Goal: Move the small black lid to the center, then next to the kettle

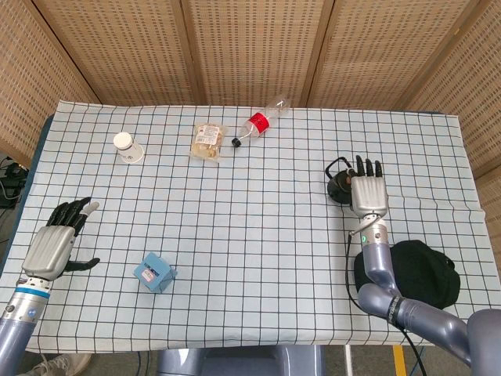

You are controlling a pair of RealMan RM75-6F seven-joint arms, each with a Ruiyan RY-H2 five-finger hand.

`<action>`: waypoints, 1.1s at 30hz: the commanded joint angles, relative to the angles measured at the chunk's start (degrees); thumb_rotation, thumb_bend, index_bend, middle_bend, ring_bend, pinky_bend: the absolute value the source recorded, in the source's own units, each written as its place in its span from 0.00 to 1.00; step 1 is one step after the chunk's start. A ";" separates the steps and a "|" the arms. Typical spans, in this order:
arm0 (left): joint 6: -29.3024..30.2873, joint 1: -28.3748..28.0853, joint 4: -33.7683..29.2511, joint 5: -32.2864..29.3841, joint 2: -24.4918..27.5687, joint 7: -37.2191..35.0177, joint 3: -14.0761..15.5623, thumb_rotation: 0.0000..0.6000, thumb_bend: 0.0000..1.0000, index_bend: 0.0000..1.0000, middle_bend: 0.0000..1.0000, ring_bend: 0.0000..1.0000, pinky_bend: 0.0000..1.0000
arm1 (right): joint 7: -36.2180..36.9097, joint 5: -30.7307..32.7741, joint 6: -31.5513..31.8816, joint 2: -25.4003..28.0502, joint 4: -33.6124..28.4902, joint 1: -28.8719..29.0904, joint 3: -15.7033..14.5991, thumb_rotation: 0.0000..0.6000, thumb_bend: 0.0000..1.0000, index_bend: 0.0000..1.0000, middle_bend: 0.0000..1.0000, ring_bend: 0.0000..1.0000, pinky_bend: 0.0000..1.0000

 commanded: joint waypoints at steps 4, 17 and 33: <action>-0.07 0.02 -0.05 -0.02 0.11 -0.04 0.01 1.00 0.08 0.08 0.00 0.00 0.00 | -0.70 0.47 0.24 -0.11 -0.86 -0.24 -0.76 1.00 0.70 0.29 0.00 0.00 0.00; -0.57 -0.18 -0.10 -0.56 -0.01 0.44 -0.03 1.00 0.09 0.08 0.00 0.00 0.00 | 0.81 0.57 -1.70 -1.93 2.40 0.16 -1.16 1.00 0.68 0.30 0.00 0.00 0.00; -1.19 -0.49 -0.01 -1.34 -0.24 0.80 -0.13 1.00 0.09 0.08 0.00 0.00 0.00 | 2.46 -1.12 -1.35 -2.33 3.72 0.01 -1.16 1.00 0.66 0.30 0.00 0.00 0.00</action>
